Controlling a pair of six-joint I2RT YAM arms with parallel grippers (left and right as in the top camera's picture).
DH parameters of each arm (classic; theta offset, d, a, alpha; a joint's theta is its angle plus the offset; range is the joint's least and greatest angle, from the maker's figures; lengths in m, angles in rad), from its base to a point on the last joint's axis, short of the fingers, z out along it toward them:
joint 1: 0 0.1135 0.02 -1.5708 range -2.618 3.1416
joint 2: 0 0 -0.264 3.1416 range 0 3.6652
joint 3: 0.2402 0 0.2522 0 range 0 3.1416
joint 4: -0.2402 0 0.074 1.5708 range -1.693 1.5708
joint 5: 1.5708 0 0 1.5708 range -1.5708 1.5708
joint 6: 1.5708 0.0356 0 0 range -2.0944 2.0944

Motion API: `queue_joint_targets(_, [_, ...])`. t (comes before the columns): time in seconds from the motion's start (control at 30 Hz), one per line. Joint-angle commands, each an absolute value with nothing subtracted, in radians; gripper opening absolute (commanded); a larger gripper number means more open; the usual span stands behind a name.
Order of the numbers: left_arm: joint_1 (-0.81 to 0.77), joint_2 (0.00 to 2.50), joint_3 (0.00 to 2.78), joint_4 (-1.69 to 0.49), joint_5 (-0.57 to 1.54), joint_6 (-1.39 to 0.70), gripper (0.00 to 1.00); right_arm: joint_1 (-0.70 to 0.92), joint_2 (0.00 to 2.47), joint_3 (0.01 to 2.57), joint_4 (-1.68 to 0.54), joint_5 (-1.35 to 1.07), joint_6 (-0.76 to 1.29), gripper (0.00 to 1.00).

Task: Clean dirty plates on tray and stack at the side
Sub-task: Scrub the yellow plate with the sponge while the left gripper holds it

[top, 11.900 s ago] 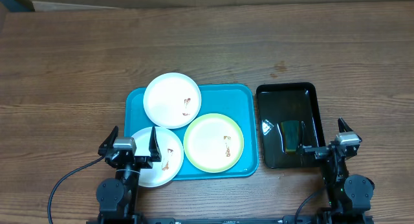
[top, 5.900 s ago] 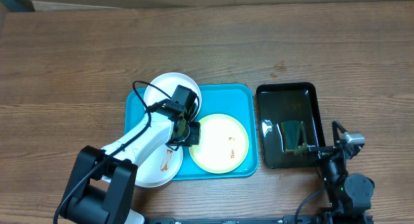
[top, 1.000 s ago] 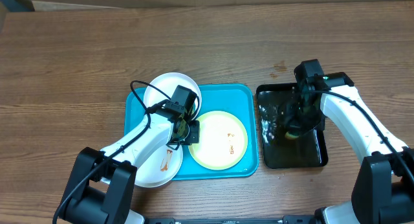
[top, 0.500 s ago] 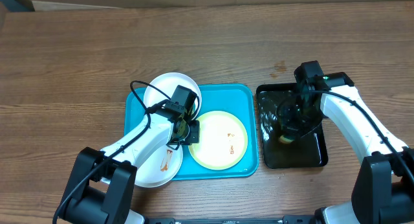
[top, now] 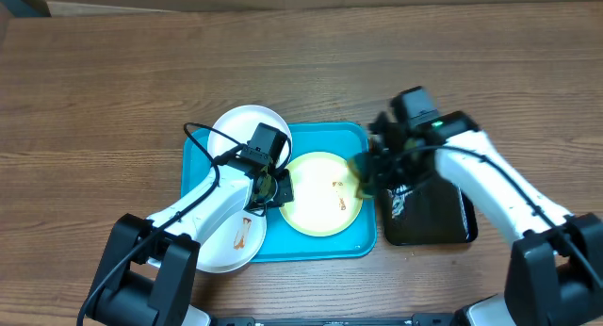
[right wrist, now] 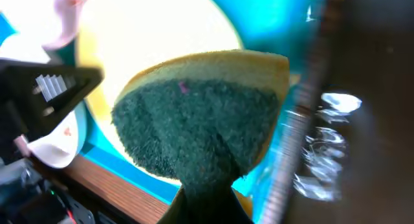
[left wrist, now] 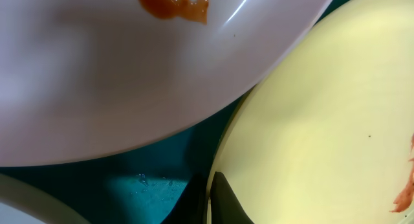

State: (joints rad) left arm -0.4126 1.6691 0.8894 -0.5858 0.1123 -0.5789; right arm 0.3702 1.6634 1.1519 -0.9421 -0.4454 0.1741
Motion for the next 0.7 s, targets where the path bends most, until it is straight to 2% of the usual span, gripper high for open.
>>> queue_joint_targets(0.0, [-0.416, 1.680, 0.877, -0.585, 0.099, -0.606, 0.04, 0.463, 1.657, 1.160, -0.896, -0.308, 0.208, 0.04])
queue_joint_targets(0.13, [-0.416, 1.680, 0.877, -0.585, 0.097, -0.606, 0.04, 0.582, 1.658, 1.157, -0.854, -0.040, 0.278, 0.04])
queue_joint_targets(0.33, [-0.416, 1.680, 0.877, -0.585, 0.097, -0.606, 0.04, 0.710, 1.671, 1.147, -0.812, 0.200, 0.389, 0.04])
queue_joint_targets(0.67, [-0.416, 1.680, 0.877, -0.583, 0.097, -0.606, 0.04, 0.752, 1.773, 1.145, -0.852, 0.228, 0.407, 0.04])
